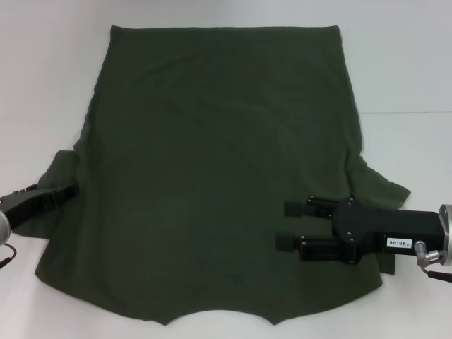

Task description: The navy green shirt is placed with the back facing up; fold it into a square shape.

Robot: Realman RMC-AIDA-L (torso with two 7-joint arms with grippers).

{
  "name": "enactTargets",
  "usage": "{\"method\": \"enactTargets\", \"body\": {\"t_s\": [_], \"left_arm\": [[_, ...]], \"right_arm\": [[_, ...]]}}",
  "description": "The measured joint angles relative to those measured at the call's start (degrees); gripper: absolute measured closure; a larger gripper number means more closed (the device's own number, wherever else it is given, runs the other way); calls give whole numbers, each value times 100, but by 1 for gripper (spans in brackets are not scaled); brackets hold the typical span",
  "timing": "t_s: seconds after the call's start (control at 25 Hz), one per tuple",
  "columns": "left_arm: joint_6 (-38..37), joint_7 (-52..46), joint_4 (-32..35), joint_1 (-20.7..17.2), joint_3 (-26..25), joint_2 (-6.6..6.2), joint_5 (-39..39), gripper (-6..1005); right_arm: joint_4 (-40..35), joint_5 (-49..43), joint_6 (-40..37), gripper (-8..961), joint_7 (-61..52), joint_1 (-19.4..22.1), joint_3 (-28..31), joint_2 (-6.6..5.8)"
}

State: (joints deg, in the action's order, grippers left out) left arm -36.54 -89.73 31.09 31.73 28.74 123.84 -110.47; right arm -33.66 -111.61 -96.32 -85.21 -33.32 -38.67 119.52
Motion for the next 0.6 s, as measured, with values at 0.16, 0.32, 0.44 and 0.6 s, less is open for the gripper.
{"method": "enactTargets", "body": {"t_s": [0.16,0.32,0.44,0.6], "left_arm": [[35,-1,16,0,0,0,-24,162],[93,-25,21,0,0,-4,-71,223],[119,-34,28,0,0,-6,-71,287],[202,-22,30,0,-1,-8,-71,372]], "right_arm": [[0,0,0,73,10,-3,0,0],[-5,0,-1,73,7,-5,7,0],[-9,0,-1,74,7,-7,9,0],[-9,0,-1,74,8,-8,9,0]]}}
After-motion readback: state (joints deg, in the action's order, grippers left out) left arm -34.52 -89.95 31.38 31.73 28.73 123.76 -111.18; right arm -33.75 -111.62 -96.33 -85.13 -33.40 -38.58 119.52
